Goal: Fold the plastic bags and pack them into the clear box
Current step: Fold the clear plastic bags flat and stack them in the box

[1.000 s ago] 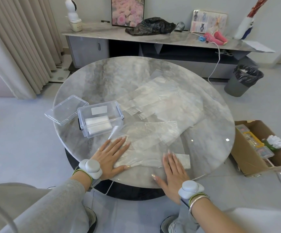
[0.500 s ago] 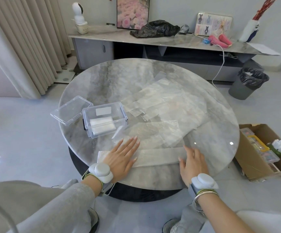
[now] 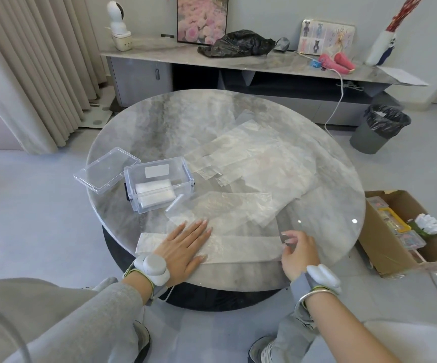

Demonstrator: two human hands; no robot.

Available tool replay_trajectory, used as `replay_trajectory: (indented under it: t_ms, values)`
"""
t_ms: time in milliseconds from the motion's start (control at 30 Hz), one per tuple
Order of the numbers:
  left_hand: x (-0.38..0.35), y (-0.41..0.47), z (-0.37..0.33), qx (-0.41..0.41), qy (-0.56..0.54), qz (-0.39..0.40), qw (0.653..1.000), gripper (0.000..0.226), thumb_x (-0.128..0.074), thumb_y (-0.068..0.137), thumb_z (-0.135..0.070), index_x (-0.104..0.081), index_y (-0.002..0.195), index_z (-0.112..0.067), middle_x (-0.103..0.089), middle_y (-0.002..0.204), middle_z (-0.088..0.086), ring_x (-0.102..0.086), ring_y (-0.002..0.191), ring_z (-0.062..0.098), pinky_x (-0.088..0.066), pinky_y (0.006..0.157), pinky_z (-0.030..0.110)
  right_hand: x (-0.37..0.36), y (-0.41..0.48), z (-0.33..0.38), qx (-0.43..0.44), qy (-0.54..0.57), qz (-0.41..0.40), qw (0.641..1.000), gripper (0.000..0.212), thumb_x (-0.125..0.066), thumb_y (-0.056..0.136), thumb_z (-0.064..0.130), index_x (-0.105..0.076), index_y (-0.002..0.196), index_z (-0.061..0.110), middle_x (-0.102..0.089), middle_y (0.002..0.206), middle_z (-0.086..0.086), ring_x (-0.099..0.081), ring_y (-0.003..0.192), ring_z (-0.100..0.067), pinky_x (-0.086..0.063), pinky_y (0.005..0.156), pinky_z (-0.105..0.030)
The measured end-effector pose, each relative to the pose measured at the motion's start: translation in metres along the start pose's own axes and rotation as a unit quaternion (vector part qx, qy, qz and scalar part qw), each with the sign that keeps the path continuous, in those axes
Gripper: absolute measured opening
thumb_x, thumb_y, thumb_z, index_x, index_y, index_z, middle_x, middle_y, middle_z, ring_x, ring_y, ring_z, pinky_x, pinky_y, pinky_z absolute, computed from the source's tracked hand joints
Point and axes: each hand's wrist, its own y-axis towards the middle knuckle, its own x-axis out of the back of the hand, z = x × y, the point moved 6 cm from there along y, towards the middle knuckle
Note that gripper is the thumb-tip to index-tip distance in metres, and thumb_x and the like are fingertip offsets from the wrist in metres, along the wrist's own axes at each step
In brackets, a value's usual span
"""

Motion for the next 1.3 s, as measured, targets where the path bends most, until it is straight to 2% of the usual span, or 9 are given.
replay_trajectory:
  t_ms: [133, 233, 467, 767, 933, 1000, 1067, 1200, 1300]
  values:
    - [-0.001, -0.003, 0.0, -0.005, -0.002, 0.008, 1.0, 0.062, -0.022, 0.104, -0.046, -0.009, 0.157, -0.017, -0.007, 0.163, 0.003, -0.003, 0.15, 0.016, -0.005, 0.118, 0.04, 0.002, 0.002, -0.019, -0.112, 0.079, 0.032, 0.99, 0.022, -0.054, 0.089, 0.005, -0.06, 0.106, 0.018, -0.064, 0.09, -0.001, -0.057, 0.079, -0.02, -0.041, 0.069, -0.028]
    - [0.0, -0.005, 0.001, -0.004, 0.002, 0.005, 1.0, 0.061, -0.023, 0.103, -0.046, -0.012, 0.156, -0.017, -0.011, 0.163, 0.003, -0.006, 0.15, 0.016, -0.006, 0.118, 0.039, -0.002, -0.004, -0.029, -0.141, 0.086, 0.053, 0.985, 0.005, -0.063, 0.089, 0.02, -0.059, 0.093, 0.022, -0.067, 0.09, -0.002, -0.062, 0.079, -0.022, -0.044, 0.067, -0.029]
    - [0.006, -0.005, -0.001, -0.005, -0.002, -0.004, 1.0, 0.058, -0.022, 0.103, -0.04, -0.009, 0.157, -0.024, -0.012, 0.163, 0.002, -0.009, 0.15, 0.017, -0.008, 0.118, 0.04, -0.003, -0.007, -0.024, -0.118, 0.073, 0.04, 0.99, 0.02, -0.075, 0.081, 0.023, -0.06, 0.093, 0.017, -0.062, 0.072, 0.007, -0.056, 0.066, -0.013, -0.036, 0.055, -0.021]
    - [0.004, -0.003, 0.001, -0.005, 0.009, 0.003, 1.0, 0.055, -0.023, 0.103, -0.039, -0.015, 0.156, -0.027, -0.015, 0.162, 0.005, -0.015, 0.149, 0.021, -0.013, 0.117, 0.042, -0.01, -0.003, -0.027, -0.091, 0.039, 0.05, 0.994, 0.017, -0.073, 0.082, 0.023, -0.057, 0.088, 0.02, -0.063, 0.071, 0.009, -0.058, 0.067, -0.011, -0.038, 0.056, -0.023]
    - [0.004, -0.006, -0.004, -0.007, 0.007, 0.022, 1.0, 0.055, -0.019, 0.104, -0.042, -0.011, 0.156, -0.027, -0.011, 0.163, 0.005, -0.011, 0.15, 0.021, -0.012, 0.117, 0.043, 0.001, -0.008, -0.006, 0.022, -0.084, 0.031, 0.996, 0.014, -0.066, 0.086, 0.022, -0.054, 0.094, 0.022, -0.058, 0.095, 0.003, -0.054, 0.094, -0.02, -0.044, 0.077, -0.032]
    - [0.004, -0.008, -0.009, -0.004, 0.004, 0.024, 1.0, 0.055, -0.018, 0.104, -0.042, -0.012, 0.156, -0.026, -0.011, 0.163, 0.005, -0.011, 0.15, 0.022, -0.011, 0.117, 0.043, 0.004, -0.018, 0.021, 0.13, -0.146, 0.004, 0.981, 0.012, -0.061, 0.089, 0.021, -0.057, 0.1, 0.021, -0.057, 0.098, 0.003, -0.051, 0.097, -0.019, -0.043, 0.075, -0.031]
    - [0.005, -0.011, -0.016, -0.003, 0.003, 0.026, 1.0, 0.056, -0.018, 0.104, -0.043, -0.013, 0.156, -0.025, -0.012, 0.163, 0.006, -0.011, 0.15, 0.023, -0.011, 0.117, 0.044, -0.005, -0.03, 0.042, 0.19, -0.171, 0.046, 0.966, 0.011, -0.054, 0.091, 0.025, -0.056, 0.102, 0.025, -0.059, 0.093, 0.006, -0.054, 0.094, -0.016, -0.042, 0.068, -0.027]
    - [0.015, -0.012, -0.03, -0.022, 0.009, 0.017, 1.0, 0.055, -0.015, 0.104, -0.043, -0.018, 0.156, -0.024, -0.024, 0.16, 0.006, -0.023, 0.147, 0.022, -0.013, 0.115, 0.044, -0.028, -0.044, 0.05, 0.169, -0.221, 0.163, 0.946, 0.013, -0.047, 0.094, 0.035, -0.055, 0.103, 0.029, -0.065, 0.096, 0.011, -0.06, 0.089, -0.014, -0.046, 0.067, -0.026]
    - [0.038, 0.006, -0.023, 0.018, -0.03, -0.028, 0.999, 0.053, -0.023, 0.103, -0.04, -0.028, 0.153, -0.022, -0.035, 0.155, 0.002, -0.035, 0.141, 0.02, -0.02, 0.118, 0.042, -0.018, -0.03, 0.065, 0.17, -0.19, 0.141, 0.957, 0.012, -0.049, 0.094, 0.031, -0.054, 0.104, 0.028, -0.062, 0.094, 0.012, -0.058, 0.082, -0.013, -0.041, 0.062, -0.024]
